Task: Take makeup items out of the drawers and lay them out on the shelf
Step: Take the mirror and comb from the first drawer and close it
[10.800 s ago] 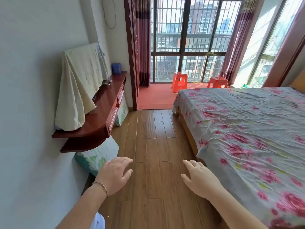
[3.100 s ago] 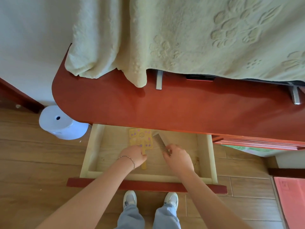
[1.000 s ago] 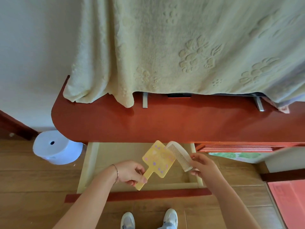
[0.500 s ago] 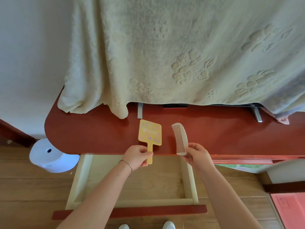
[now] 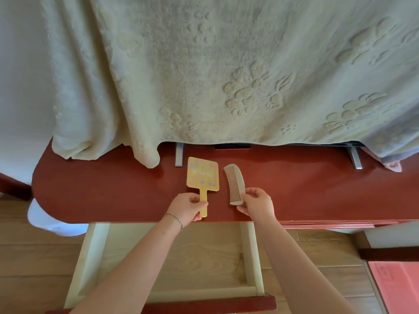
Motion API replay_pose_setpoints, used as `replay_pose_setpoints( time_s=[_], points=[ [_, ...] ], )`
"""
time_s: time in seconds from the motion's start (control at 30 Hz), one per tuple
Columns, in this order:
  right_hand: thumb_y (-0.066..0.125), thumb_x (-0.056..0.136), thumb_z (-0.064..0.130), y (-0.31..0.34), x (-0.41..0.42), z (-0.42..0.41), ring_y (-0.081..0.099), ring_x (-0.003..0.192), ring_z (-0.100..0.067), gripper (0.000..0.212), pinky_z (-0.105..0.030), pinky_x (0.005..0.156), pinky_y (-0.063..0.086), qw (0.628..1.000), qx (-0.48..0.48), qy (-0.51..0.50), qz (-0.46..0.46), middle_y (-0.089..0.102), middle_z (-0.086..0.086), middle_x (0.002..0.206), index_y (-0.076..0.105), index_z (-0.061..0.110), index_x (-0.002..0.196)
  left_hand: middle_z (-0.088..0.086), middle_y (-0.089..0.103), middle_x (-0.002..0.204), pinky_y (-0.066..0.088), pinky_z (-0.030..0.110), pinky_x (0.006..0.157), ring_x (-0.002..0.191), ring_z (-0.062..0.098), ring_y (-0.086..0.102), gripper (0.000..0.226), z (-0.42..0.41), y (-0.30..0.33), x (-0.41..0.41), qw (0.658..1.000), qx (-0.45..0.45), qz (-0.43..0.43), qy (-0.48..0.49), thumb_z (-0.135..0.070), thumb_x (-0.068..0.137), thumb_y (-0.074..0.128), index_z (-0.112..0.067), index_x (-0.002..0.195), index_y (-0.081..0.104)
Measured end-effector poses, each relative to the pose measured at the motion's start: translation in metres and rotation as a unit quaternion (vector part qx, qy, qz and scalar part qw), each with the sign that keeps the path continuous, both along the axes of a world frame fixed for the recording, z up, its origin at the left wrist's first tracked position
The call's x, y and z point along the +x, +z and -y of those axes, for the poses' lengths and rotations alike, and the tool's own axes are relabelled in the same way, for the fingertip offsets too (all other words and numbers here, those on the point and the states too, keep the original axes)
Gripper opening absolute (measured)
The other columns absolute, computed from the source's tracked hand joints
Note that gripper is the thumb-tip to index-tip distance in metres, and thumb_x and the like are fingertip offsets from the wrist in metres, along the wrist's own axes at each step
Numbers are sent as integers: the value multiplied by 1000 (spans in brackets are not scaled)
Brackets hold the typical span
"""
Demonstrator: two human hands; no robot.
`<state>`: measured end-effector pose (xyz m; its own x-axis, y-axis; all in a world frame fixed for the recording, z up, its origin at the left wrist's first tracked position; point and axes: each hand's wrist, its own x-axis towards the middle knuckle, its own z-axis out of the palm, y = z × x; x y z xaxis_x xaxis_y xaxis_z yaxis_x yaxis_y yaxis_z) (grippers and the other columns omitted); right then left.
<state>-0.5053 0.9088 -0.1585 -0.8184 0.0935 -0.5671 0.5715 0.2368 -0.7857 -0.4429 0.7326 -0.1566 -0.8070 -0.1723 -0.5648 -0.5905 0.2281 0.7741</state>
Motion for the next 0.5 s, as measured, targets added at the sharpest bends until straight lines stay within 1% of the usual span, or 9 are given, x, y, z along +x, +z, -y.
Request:
replay_pose_setpoints(
  time_s=[0.07,0.13,0.17,0.23,0.27,0.3,0.37,0.4,0.5],
  points=[
    [56,90,7,-4,-1,2,64,71,-11,11,-30,72,58,1000,15,3,-8,63,0,85,57,9,101,-2,54,54,37,9,40,35,0,51,26,0,-3,-3,1000,-17,2,-11,-19,88,56,-18,62,55],
    [55,91,8,-6,0,3,63,68,-10,11,-31,73,58,999,34,8,-16,61,2,83,56,10,102,-5,56,56,38,10,40,36,0,52,25,-1,-4,-6,998,-54,6,-30,-24,88,56,-20,63,54],
    [54,91,10,-7,0,3,63,66,-10,11,-31,73,58,998,48,16,-21,61,2,82,56,11,102,-6,58,58,41,12,42,38,1,53,23,-1,-5,-7,995,-85,10,-45,-28,88,55,-20,66,55],
    [52,92,13,-9,1,4,65,65,-13,12,-34,72,58,995,85,40,-35,61,2,82,56,13,104,-6,60,61,50,25,50,46,9,57,21,-3,-4,-10,985,-160,20,-67,-35,86,53,-18,73,57],
    [51,92,14,-9,2,4,65,66,-15,13,-36,72,59,993,100,52,-42,60,2,82,56,14,104,-5,58,59,50,31,54,51,13,56,25,-3,-4,-11,978,-193,24,-71,-37,85,51,-17,71,54],
    [50,92,15,-9,1,5,66,68,-18,13,-38,72,59,990,114,64,-49,60,2,82,55,16,104,-4,54,57,47,33,53,53,15,53,30,-3,-4,-12,971,-223,25,-76,-38,85,50,-17,65,48],
    [48,92,16,-8,1,5,68,71,-23,14,-42,71,59,983,144,97,-65,61,4,83,52,23,103,-3,43,55,33,28,48,53,16,45,39,-4,-3,-13,953,-284,28,-102,-42,88,46,-19,58,34],
    [46,92,16,-8,1,6,68,73,-24,17,-43,70,59,978,157,113,-72,63,5,86,52,25,106,-3,42,56,33,26,49,55,17,45,40,-4,-2,-13,944,-308,28,-118,-43,89,44,-19,59,34],
    [43,92,14,-8,0,7,67,74,-23,32,-40,65,59,968,185,150,-79,66,1,97,51,27,120,1,52,67,39,28,59,67,22,51,36,-7,2,-18,915,-369,31,-161,-46,91,37,-16,73,46]
  ],
)
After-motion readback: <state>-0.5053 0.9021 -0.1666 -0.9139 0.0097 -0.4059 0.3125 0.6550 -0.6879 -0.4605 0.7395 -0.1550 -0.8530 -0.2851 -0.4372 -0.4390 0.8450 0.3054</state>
